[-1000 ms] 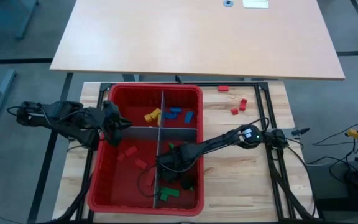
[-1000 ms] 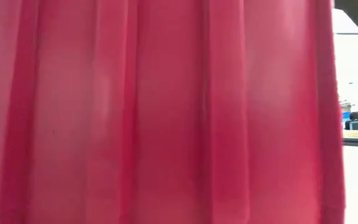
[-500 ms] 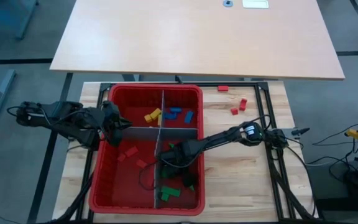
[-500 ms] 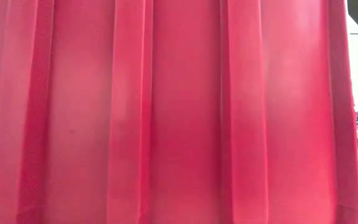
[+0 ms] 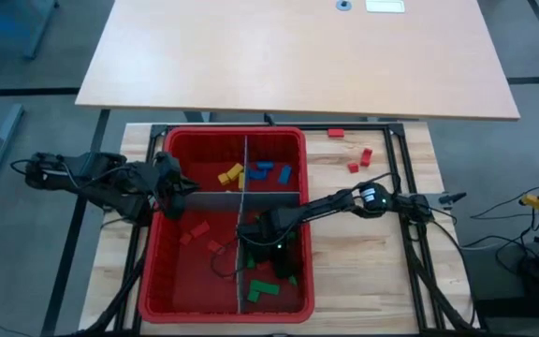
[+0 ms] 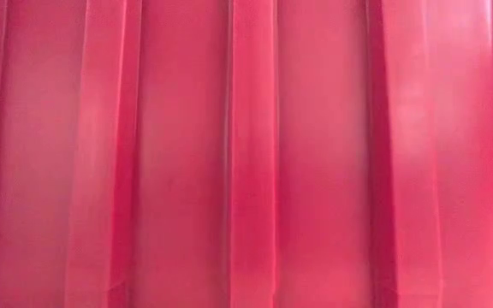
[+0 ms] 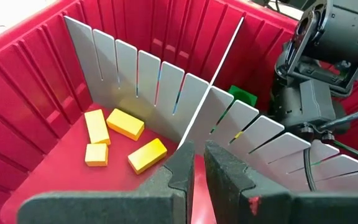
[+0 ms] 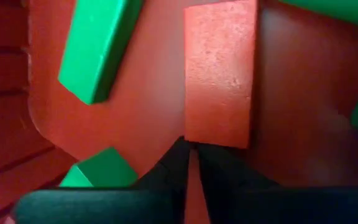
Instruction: Sort blocks
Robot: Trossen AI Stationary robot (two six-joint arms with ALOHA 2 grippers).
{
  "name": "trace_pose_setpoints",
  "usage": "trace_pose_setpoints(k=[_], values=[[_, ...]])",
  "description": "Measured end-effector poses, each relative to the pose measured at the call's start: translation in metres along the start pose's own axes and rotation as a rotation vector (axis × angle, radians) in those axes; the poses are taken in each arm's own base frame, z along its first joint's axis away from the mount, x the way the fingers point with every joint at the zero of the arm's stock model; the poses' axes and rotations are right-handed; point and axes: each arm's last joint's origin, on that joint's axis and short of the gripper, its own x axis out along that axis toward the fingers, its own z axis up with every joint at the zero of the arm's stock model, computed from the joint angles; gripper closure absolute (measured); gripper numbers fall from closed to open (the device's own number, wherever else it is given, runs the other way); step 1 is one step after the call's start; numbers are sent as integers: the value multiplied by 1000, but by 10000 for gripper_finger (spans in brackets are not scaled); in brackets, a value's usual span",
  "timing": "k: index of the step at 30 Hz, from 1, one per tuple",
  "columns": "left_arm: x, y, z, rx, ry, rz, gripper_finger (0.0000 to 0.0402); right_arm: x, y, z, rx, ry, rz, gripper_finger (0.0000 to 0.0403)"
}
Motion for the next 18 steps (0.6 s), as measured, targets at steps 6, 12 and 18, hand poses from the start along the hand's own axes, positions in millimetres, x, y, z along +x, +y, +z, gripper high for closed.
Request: trace_pose_setpoints(k=[6, 12, 18], values=[[0, 0, 0, 1, 5, -6, 377, -4, 0, 0, 34, -2, -2, 296], [0, 0, -1, 3, 15, -13, 377, -15, 1, -7, 99, 40, -16, 206], [0, 0, -1, 3, 15, -13, 377, -28, 5, -1, 73, -39, -37, 165]])
